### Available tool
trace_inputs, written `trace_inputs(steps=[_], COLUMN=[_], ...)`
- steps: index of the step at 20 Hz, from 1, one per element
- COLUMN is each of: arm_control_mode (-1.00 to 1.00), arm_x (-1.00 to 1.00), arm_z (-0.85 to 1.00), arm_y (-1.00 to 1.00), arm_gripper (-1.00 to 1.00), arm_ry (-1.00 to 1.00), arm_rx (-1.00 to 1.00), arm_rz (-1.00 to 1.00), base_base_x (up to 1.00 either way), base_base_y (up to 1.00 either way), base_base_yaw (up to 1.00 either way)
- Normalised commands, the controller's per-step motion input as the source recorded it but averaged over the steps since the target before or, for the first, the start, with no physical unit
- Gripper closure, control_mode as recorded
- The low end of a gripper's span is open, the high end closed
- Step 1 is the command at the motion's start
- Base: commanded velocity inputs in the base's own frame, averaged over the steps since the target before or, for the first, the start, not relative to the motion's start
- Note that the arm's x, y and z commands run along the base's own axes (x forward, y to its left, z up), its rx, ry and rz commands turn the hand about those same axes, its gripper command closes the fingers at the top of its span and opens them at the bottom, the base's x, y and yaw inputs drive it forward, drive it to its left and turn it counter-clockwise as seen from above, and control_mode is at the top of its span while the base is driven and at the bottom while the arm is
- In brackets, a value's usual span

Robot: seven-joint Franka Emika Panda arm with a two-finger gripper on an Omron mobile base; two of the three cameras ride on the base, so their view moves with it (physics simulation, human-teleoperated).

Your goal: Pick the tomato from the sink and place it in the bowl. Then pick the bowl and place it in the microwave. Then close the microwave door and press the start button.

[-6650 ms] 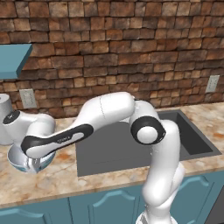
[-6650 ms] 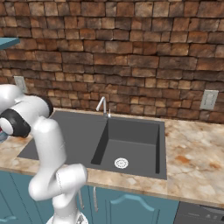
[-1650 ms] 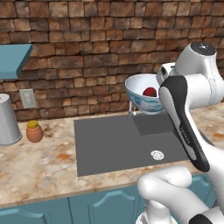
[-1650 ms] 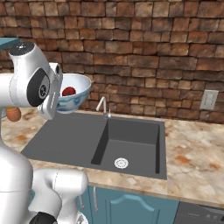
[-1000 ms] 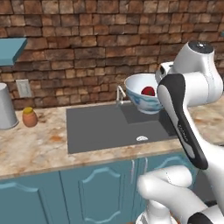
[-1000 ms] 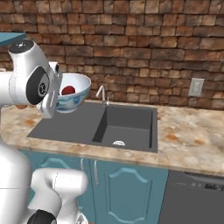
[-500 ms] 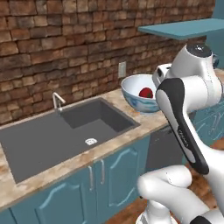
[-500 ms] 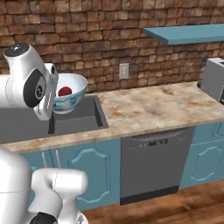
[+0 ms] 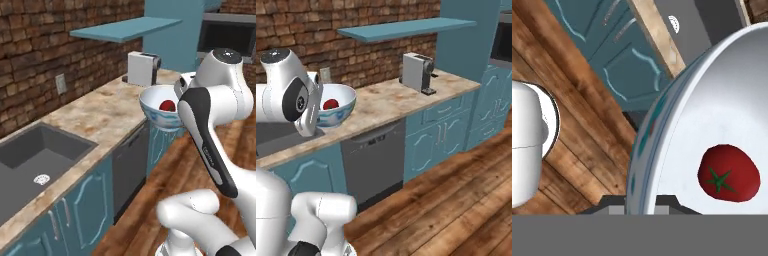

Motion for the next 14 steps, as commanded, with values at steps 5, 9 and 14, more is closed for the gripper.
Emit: trace_inputs(steps=[5,9,14], arm_control_mode=[1.0,1.0,1.0], arm_x=[0.0,0.0,0.0], arm_z=[0.0,0.0,0.0], arm_y=[0.0,0.0,0.0], arm_gripper=[1.0,1.0,1.0], arm_ry=[0.0,0.0,0.0], arm_rx=[0.0,0.0,0.0], arm_rz=[0.0,0.0,0.0], base_base_x=[-0.36,-0.03,0.09], base_base_y=[-0.31,-0.61,-0.81], base_base_yaw=[-0.61,-0.53,-0.48])
